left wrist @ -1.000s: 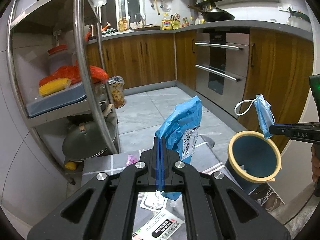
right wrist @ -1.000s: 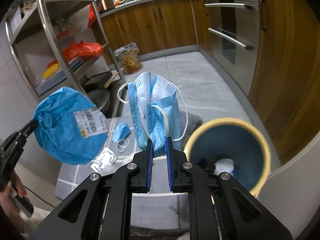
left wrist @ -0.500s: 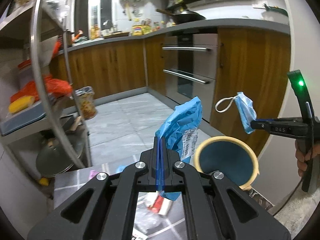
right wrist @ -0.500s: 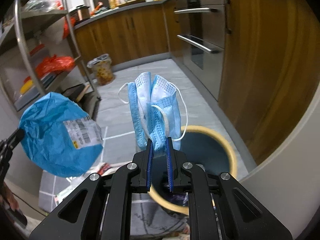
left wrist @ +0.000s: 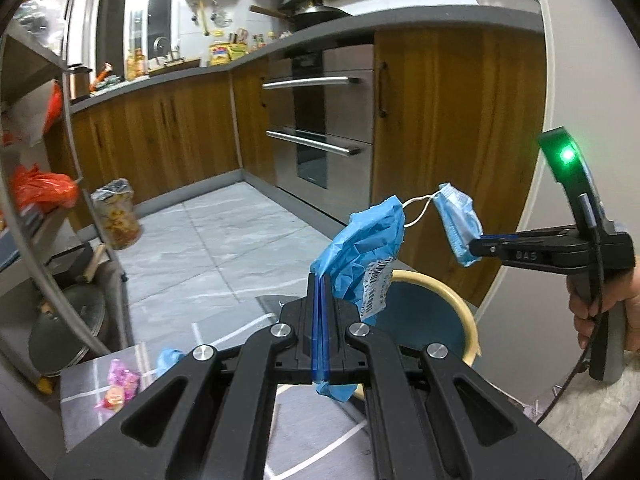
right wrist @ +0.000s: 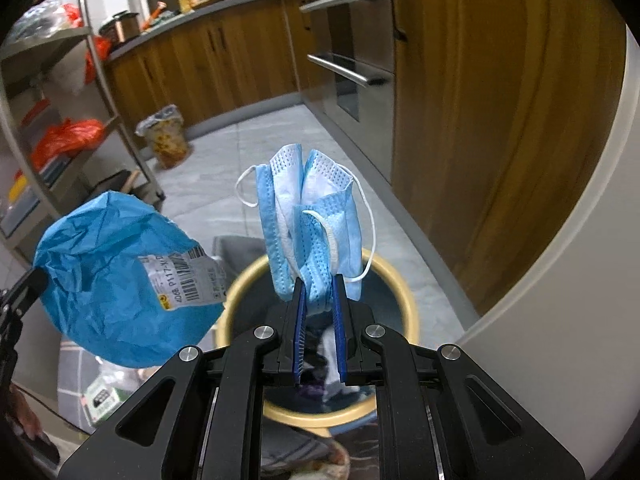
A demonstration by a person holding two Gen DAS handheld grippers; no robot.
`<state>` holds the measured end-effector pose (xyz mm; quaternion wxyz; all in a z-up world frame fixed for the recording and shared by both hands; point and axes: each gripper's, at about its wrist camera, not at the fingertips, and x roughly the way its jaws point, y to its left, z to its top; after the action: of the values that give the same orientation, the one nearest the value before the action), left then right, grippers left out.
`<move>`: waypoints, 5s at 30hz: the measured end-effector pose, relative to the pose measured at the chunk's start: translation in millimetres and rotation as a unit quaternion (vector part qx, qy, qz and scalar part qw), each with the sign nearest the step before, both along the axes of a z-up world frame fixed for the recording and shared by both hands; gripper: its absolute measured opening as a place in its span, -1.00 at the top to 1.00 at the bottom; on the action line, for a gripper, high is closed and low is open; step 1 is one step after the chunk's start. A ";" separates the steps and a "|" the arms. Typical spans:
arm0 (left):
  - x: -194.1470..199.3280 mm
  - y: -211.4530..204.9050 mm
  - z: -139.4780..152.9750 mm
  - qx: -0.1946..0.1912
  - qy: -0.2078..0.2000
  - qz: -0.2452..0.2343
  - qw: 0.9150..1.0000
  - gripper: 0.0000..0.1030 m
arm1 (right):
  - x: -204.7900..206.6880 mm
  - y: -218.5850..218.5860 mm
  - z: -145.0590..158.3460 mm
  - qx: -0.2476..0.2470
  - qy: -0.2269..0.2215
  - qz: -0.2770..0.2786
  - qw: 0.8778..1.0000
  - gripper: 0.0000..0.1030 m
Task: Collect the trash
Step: 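Lift the masks and blue bag and carry both over the teal bin, then open both grippers to drop the masks and blue bag into the bin, then move both grippers back over the pink snack bag and light blue mask, then grasp the pink snack bag with the left gripper while the right gripper grasps the light blue mask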
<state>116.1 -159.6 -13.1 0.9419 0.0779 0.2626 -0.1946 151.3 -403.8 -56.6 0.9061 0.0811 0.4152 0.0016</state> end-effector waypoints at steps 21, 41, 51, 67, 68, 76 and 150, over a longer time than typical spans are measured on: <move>53.3 -77.5 -71.8 0.000 0.082 -0.030 0.996 0.99 | 47.5 -17.2 -59.4 -0.024 0.118 -0.014 0.993 0.73; 65.4 -93.9 -95.8 0.038 0.109 -0.027 0.993 0.96 | 54.6 -13.4 -75.5 -0.058 0.152 -0.015 0.987 0.59; 65.1 -85.3 -91.8 0.025 0.111 -0.014 0.993 0.42 | 53.2 -13.6 -63.8 -0.064 0.123 -0.025 0.990 0.16; 47.7 -52.9 -74.2 0.014 0.067 0.036 0.997 -0.87 | 42.2 -2.5 -32.1 -0.058 0.040 -0.021 0.997 -0.78; 46.7 -50.4 -72.3 0.014 0.063 0.038 0.997 -0.87 | 42.1 -1.4 -29.9 -0.058 0.034 -0.021 0.998 -0.80; 30.5 -23.6 -53.7 0.002 0.023 0.043 0.999 -0.89 | 35.8 19.1 -5.0 -0.059 -0.033 -0.015 0.998 -0.87; 97.3 294.7 -134.9 0.047 0.148 0.317 0.936 -0.87 | 157.2 358.2 -129.9 -0.001 0.106 0.261 0.960 0.09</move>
<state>213.4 135.1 -148.0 0.9006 0.0051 0.4185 0.1172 308.5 -45.6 -186.5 0.8250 -0.0312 0.5159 0.2287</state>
